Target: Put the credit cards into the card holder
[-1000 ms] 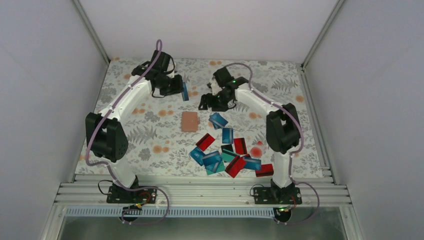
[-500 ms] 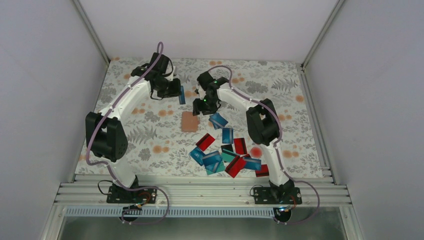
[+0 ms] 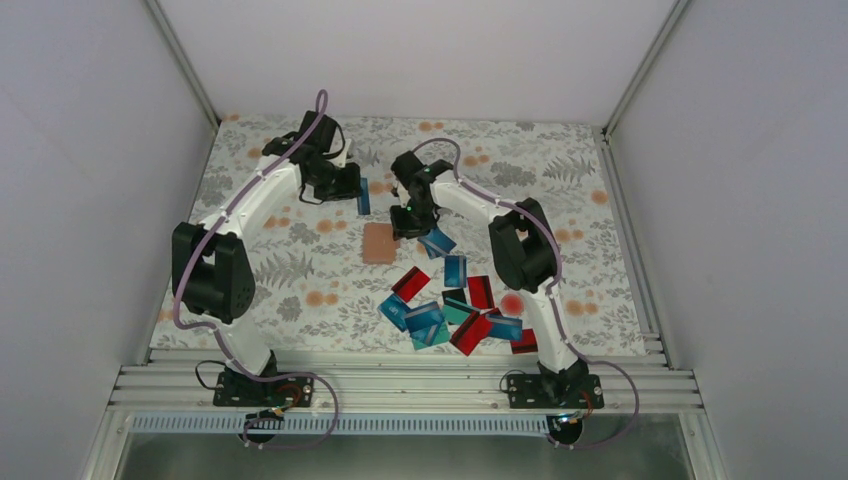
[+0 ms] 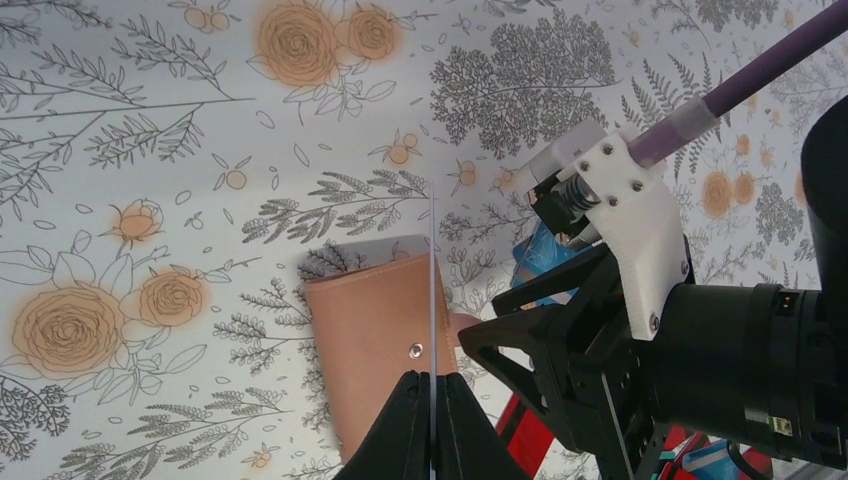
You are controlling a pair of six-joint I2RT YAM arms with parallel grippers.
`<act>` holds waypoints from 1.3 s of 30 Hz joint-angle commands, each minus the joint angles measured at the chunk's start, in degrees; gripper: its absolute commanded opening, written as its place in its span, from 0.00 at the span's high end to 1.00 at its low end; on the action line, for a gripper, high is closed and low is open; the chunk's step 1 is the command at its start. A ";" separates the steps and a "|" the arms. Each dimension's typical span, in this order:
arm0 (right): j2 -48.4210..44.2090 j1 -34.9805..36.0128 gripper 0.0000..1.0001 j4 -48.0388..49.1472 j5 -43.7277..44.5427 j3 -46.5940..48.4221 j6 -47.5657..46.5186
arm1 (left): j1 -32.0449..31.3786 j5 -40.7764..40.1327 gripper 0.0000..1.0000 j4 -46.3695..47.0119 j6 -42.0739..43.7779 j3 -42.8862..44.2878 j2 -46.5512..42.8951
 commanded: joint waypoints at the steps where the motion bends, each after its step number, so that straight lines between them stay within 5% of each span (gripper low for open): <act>1: -0.04 0.65 0.69 0.09 1.14 -1.02 0.24 | 0.29 2.08 0.98 1.25 0.27 -1.07 0.70; 12: -0.36 0.66 0.95 0.97 -0.89 -2.43 -0.15 | 0.00 2.76 0.98 1.33 0.77 -2.01 0.15; 39: -10.42 -1.23 0.96 2.34 -14.49 0.90 -2.68 | -4.57 -0.60 0.98 -4.71 1.06 0.73 0.74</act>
